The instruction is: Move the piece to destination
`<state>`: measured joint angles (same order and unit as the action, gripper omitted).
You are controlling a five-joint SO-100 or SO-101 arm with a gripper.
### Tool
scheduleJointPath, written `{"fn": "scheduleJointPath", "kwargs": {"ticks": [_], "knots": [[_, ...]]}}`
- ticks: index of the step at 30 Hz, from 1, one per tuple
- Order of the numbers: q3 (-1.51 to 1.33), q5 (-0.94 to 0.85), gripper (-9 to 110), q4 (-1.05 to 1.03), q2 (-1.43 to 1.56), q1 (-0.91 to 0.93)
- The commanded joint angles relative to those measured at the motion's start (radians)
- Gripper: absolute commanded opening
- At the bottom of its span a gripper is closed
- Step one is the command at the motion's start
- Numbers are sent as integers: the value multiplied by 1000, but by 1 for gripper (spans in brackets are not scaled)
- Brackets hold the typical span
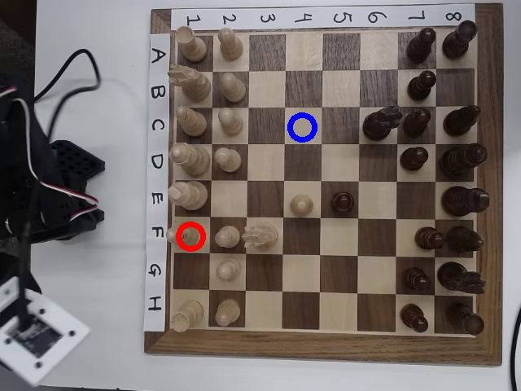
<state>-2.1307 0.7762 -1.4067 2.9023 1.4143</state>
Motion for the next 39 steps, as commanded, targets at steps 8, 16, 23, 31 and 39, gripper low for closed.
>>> {"fn": "scheduleJointPath", "kwargs": {"ticks": [8, 16, 23, 31, 39], "knots": [[572, 238, 3, -272, -307, -302], [675, 499, 3, -275, -365, -554], [624, 687, 5, -284, -399, -727], [526, 727, 5, -287, -442, -845], [446, 721, 9, -285, -469, -851]]}}
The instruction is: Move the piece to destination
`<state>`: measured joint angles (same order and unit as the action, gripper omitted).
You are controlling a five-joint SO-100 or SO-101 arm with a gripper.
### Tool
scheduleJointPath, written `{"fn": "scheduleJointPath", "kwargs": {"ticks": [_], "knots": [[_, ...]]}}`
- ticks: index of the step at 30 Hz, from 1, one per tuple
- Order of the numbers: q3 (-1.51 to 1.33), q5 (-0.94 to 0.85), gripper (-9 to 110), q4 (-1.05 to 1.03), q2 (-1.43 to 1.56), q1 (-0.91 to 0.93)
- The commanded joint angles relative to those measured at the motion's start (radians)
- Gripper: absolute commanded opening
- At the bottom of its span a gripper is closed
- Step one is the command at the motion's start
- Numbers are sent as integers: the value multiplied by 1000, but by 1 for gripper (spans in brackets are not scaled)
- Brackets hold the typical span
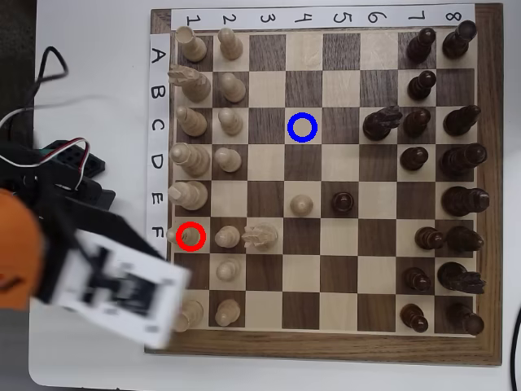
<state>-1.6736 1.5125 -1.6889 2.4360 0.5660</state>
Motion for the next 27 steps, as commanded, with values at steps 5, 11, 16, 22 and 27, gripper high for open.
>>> {"fn": "scheduleJointPath", "kwargs": {"ticks": [5, 11, 16, 22, 27], "knots": [[-31, -18, 12, -3, -12, -14], [-84, -55, 15, -5, -12, -21], [-140, -52, 15, -5, -38, -35], [-192, -15, 15, -5, -63, -84], [-241, 8, 16, -5, -66, -124]]}}
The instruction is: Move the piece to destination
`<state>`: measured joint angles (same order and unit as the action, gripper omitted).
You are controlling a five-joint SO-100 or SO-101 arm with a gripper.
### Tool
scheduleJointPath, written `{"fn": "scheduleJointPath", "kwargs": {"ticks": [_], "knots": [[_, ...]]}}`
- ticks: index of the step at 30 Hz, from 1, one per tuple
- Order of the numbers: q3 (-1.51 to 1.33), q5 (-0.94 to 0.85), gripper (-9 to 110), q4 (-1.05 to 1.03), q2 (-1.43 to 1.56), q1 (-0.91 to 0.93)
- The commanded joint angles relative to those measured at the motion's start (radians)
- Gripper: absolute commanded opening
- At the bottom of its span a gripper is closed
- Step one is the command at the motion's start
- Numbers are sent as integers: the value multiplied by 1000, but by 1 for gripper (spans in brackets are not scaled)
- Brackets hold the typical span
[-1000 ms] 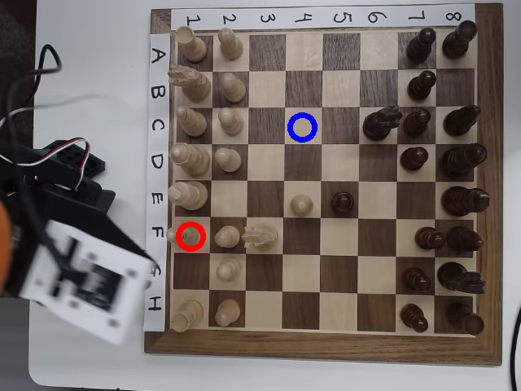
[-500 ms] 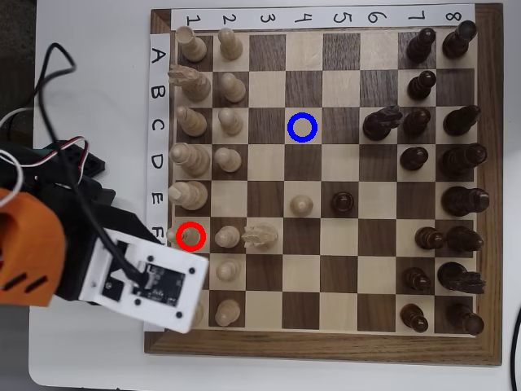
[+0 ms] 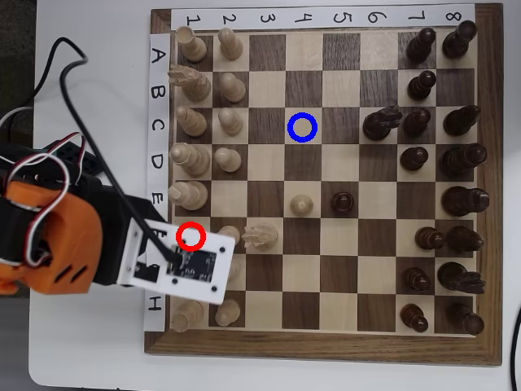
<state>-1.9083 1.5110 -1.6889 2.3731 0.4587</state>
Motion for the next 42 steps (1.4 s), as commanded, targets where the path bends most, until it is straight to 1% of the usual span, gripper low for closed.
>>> {"fn": "scheduleJointPath", "kwargs": {"ticks": [1, 11, 21, 37, 42], "knots": [[-12, 14, 16, -5, -6, -18], [-94, 12, 16, -3, -3, -3], [-127, 40, 16, -3, -12, -34], [-155, 26, 16, 5, -51, -58], [-202, 18, 16, 31, -49, -61]]}}
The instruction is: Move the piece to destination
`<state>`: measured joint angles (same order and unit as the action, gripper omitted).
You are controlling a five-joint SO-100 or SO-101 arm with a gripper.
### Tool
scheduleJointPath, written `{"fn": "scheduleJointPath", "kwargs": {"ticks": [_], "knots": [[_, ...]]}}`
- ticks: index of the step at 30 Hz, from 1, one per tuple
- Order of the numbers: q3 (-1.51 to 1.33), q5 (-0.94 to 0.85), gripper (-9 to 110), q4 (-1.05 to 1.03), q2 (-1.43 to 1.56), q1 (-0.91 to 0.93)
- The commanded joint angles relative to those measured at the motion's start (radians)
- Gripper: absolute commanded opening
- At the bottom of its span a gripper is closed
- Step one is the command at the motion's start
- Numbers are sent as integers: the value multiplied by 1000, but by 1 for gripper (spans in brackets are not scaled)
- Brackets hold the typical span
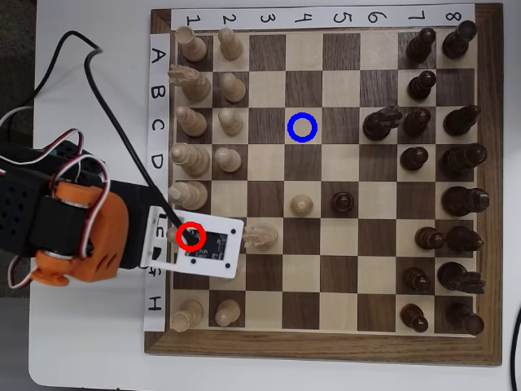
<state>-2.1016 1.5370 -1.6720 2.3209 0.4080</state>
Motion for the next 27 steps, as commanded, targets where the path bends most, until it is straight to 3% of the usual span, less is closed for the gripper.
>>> {"fn": "scheduleJointPath", "kwargs": {"ticks": [1, 27], "knots": [[-21, -8, 16, 21, 3, -11], [-146, -52, 17, 224, -31, 29]]}}
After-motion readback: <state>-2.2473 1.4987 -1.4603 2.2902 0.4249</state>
